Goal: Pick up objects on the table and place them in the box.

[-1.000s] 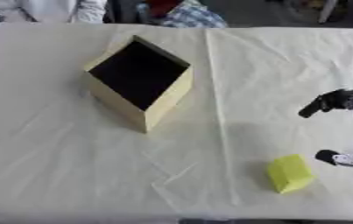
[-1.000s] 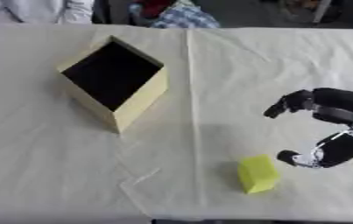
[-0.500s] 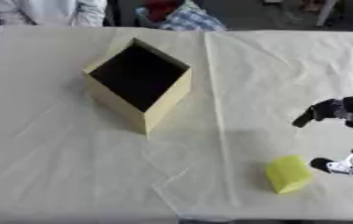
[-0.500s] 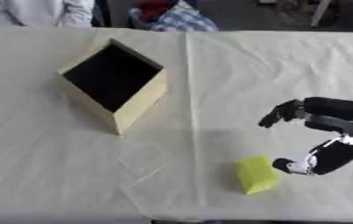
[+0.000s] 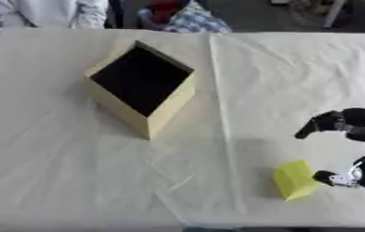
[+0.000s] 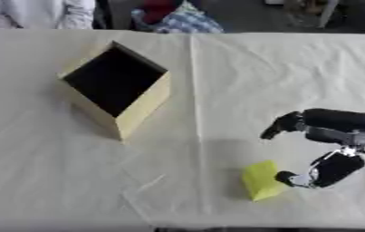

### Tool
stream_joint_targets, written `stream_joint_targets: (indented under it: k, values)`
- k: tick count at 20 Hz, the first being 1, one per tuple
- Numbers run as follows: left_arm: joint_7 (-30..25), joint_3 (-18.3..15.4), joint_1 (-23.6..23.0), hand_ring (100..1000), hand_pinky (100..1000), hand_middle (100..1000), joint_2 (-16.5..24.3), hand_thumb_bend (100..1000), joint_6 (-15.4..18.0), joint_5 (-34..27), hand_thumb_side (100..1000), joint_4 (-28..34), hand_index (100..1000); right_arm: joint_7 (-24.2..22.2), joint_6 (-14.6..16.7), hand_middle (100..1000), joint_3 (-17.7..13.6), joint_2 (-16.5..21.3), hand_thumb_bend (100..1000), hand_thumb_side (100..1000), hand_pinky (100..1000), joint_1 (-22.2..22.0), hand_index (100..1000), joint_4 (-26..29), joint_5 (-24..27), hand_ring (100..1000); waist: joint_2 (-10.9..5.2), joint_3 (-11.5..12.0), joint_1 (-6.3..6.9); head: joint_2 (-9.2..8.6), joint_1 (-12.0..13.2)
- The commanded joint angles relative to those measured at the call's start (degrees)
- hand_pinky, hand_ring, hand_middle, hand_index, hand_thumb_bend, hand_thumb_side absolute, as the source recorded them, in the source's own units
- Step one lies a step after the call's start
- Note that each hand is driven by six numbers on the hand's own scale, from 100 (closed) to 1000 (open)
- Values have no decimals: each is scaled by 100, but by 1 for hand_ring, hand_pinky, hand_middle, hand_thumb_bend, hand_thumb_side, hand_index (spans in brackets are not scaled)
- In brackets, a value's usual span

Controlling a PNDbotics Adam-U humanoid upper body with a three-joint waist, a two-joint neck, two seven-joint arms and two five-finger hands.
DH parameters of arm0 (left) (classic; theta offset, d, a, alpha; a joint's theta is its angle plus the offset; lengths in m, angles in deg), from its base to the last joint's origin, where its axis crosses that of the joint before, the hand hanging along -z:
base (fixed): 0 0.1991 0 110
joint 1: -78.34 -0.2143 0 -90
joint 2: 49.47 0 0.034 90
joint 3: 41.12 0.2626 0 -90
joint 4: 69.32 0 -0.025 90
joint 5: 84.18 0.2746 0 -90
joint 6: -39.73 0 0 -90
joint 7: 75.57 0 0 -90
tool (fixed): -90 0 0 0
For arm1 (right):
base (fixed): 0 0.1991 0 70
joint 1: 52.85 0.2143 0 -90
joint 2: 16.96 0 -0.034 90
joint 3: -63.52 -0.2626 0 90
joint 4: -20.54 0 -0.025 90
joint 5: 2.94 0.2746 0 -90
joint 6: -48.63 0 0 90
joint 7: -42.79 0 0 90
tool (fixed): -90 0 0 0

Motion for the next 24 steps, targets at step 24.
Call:
stream_joint_targets:
  k: [24]
  values:
    - [-59,41,7,873,723,915,83,100,-103,-47,699,107,647,-468,-402,809,474,-613,386,439,858,291,890,82,-1190,882,-76,18,16,38,-123]
